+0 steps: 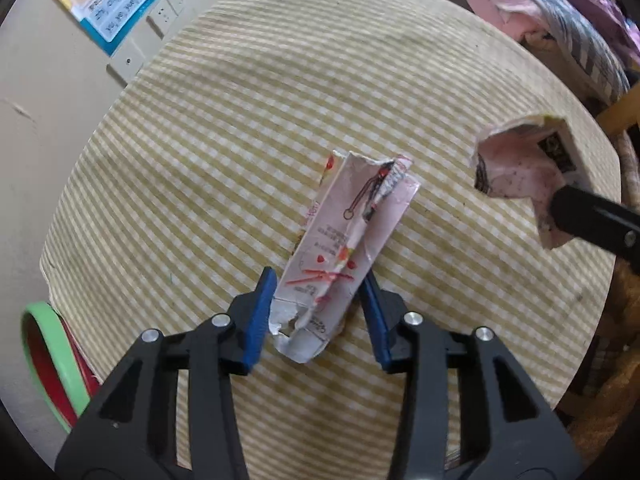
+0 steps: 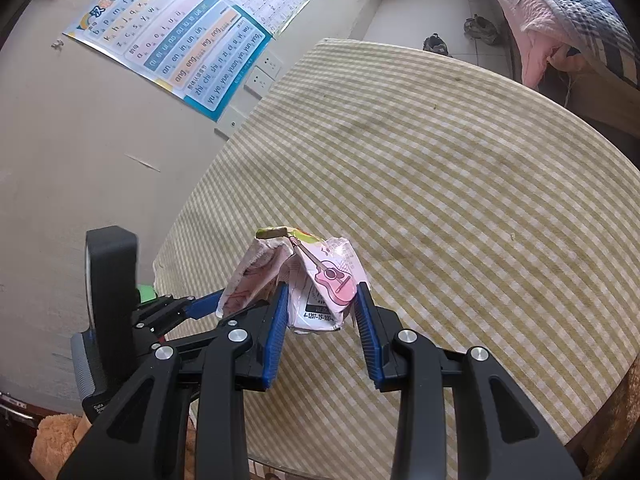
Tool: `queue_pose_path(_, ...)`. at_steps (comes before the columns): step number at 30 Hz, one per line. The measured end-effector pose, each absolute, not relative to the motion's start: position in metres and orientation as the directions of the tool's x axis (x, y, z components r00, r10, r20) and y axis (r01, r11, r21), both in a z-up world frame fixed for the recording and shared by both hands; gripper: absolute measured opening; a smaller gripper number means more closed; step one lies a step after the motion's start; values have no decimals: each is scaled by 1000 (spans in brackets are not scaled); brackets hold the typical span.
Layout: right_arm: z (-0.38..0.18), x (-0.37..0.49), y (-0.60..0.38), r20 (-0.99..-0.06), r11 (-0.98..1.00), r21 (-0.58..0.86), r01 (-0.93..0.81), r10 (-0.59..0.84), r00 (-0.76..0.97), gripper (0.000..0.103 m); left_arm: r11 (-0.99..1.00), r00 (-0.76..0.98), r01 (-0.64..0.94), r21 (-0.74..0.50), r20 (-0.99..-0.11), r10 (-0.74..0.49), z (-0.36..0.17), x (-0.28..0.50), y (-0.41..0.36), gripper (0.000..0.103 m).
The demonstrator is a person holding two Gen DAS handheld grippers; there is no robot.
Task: Collect trash
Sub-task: 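Lift and carry the paper strip and guitar wrapper toward the bucket with both tools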
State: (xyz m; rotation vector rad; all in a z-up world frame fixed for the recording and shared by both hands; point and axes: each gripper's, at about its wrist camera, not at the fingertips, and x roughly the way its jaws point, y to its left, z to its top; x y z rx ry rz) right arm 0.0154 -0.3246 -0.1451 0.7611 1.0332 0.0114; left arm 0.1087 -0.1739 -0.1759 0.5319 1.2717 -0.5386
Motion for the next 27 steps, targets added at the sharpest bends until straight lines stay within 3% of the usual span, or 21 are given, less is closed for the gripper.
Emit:
queue_pose_path(7, -142, 18, -319, -780, 784, 532, 320, 307, 546, 33, 843, 286, 538, 15, -944, -165, -146, 91, -139, 38)
queue_pose_path(27, -137, 19, -275, -842, 920, 305, 246, 139, 522, 33, 948, 538, 315, -38, -816, -211, -48, 42, -17, 38)
